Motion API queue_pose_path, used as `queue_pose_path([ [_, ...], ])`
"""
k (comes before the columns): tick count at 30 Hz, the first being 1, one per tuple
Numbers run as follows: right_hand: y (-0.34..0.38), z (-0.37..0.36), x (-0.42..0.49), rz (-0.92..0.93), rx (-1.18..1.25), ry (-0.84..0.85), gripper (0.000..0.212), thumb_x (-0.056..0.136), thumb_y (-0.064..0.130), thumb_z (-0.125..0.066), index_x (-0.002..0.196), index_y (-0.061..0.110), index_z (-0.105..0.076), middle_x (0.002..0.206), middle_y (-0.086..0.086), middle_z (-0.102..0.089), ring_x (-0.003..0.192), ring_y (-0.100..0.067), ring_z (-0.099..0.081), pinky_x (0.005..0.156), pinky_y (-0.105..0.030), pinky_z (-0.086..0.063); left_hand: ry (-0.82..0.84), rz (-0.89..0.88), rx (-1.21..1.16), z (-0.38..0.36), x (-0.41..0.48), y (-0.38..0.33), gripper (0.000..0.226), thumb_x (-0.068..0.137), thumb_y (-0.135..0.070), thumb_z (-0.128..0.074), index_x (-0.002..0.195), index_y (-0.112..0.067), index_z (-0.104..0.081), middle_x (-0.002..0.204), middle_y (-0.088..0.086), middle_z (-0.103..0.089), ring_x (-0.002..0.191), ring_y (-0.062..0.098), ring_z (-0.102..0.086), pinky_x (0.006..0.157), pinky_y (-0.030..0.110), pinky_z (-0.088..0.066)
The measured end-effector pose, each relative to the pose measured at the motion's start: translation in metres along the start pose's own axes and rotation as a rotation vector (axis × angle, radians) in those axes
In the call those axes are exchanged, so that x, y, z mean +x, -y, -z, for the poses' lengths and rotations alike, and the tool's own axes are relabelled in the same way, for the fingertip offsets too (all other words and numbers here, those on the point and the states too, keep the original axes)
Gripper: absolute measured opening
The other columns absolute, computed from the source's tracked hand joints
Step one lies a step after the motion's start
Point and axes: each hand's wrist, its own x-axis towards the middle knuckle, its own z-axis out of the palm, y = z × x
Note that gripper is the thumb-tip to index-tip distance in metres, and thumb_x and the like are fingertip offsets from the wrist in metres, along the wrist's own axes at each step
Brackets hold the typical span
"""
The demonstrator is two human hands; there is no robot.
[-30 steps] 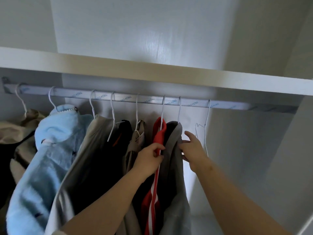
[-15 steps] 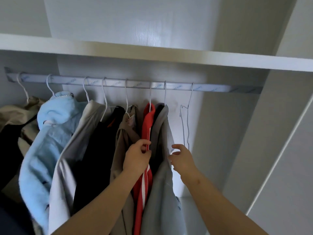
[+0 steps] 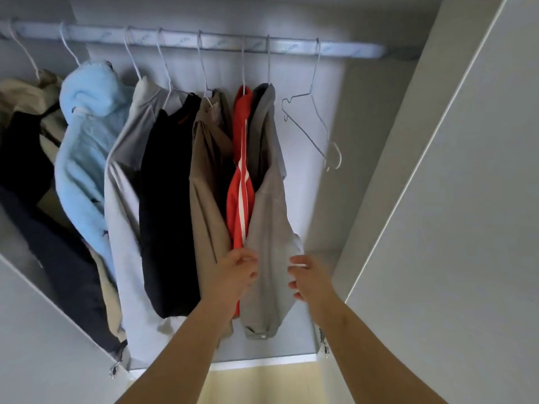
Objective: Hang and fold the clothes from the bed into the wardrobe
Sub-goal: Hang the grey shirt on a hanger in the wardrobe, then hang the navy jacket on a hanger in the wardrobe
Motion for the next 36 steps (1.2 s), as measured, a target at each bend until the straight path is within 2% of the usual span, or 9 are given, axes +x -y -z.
queue_pose_path([
  [3,-0.027,0.001,-0.027,-0.041,-0.042,-0.033,0.02,0.087,0.003,-0.048,0.097,0.018,-0.058,0.087,-0.003,-0.059,0.067,-0.015,-0.052,0.056,-0.02,-0.039,0.076,0.103,0.026,0.005,-0.022,0.02,0.01,0.091,-0.011,-0.053,0.087,-0.017,-0.061,0.069,0.0,-0.059,0.06,0.012,-0.055,0.059,0.024,-0.041],
  [6,-0.047,0.001,-0.055,-0.087,0.035,-0.053,0.019,0.088,0.003,-0.048,0.094,0.016,-0.06,0.079,0.0,-0.058,0.06,-0.013,-0.05,0.054,-0.019,-0.038,0.133,0.136,0.115,0.012,-0.036,0.037,0.007,0.091,-0.018,-0.056,0.087,-0.019,-0.061,0.075,0.0,-0.062,0.066,0.013,-0.059,0.065,0.027,-0.047],
  [8,-0.063,-0.004,-0.077,-0.114,0.073,-0.089,0.019,0.088,0.005,-0.047,0.088,0.018,-0.06,0.078,-0.001,-0.058,0.057,-0.012,-0.049,0.051,-0.019,-0.037,0.194,0.133,0.15,0.02,-0.046,0.049,0.008,0.092,-0.017,-0.055,0.085,-0.017,-0.06,0.071,0.0,-0.06,0.058,0.01,-0.057,0.053,0.022,-0.044],
  [10,-0.083,-0.013,-0.103,-0.156,0.117,-0.131,0.019,0.088,0.005,-0.047,0.082,0.019,-0.058,0.075,-0.001,-0.057,0.054,-0.012,-0.046,0.047,-0.017,-0.034,0.277,0.151,0.178,0.033,-0.058,0.064,0.01,0.092,-0.012,-0.052,0.083,-0.015,-0.056,0.061,-0.001,-0.052,0.044,0.006,-0.047,0.043,0.017,-0.032],
  [12,-0.105,-0.025,-0.131,-0.2,0.167,-0.164,0.018,0.088,0.006,-0.048,0.079,0.018,-0.057,0.071,0.0,-0.056,0.051,-0.012,-0.044,0.045,-0.017,-0.032,0.356,0.203,0.217,0.047,-0.075,0.081,0.016,0.092,-0.009,-0.051,0.079,-0.018,-0.053,0.059,-0.003,-0.047,0.044,0.007,-0.04,0.041,0.015,-0.027],
  [15,-0.14,-0.04,-0.179,-0.269,0.215,-0.233,0.015,0.09,0.011,-0.049,0.078,0.017,-0.056,0.071,0.001,-0.057,0.051,-0.012,-0.045,0.046,-0.017,-0.032,0.435,0.255,0.309,0.069,-0.105,0.109,0.016,0.091,-0.012,-0.054,0.077,-0.019,-0.055,0.063,-0.002,-0.051,0.048,0.01,-0.046,0.045,0.017,-0.029],
  [20,-0.204,-0.042,-0.28,-0.378,0.373,-0.474,0.013,0.088,0.011,-0.048,0.08,0.016,-0.057,0.073,0.001,-0.058,0.053,-0.012,-0.049,0.047,-0.017,-0.034,0.676,0.274,0.483,0.079,-0.175,0.15,0.007,0.089,-0.014,-0.057,0.082,-0.015,-0.057,0.068,0.001,-0.056,0.052,0.012,-0.052,0.052,0.02,-0.033],
  [26,-0.274,-0.026,-0.416,-0.458,0.588,-0.796,0.014,0.09,0.01,-0.047,0.083,0.016,-0.057,0.074,0.0,-0.058,0.055,-0.012,-0.049,0.05,-0.019,-0.035,1.006,0.151,0.687,0.054,-0.294,0.187,0.009,0.09,-0.018,-0.054,0.085,-0.018,-0.061,0.076,0.0,-0.061,0.062,0.011,-0.059,0.059,0.022,-0.043],
  [36,-0.401,-0.025,-0.71,-0.46,0.88,-1.32,0.013,0.09,0.013,-0.05,0.085,0.018,-0.061,0.075,0.001,-0.06,0.054,-0.011,-0.05,0.05,-0.019,-0.036,1.519,0.042,0.905,0.053,-0.58,0.297,0.011,0.092,-0.018,-0.053,0.082,-0.019,-0.058,0.072,-0.002,-0.056,0.061,0.011,-0.056,0.057,0.022,-0.04],
])
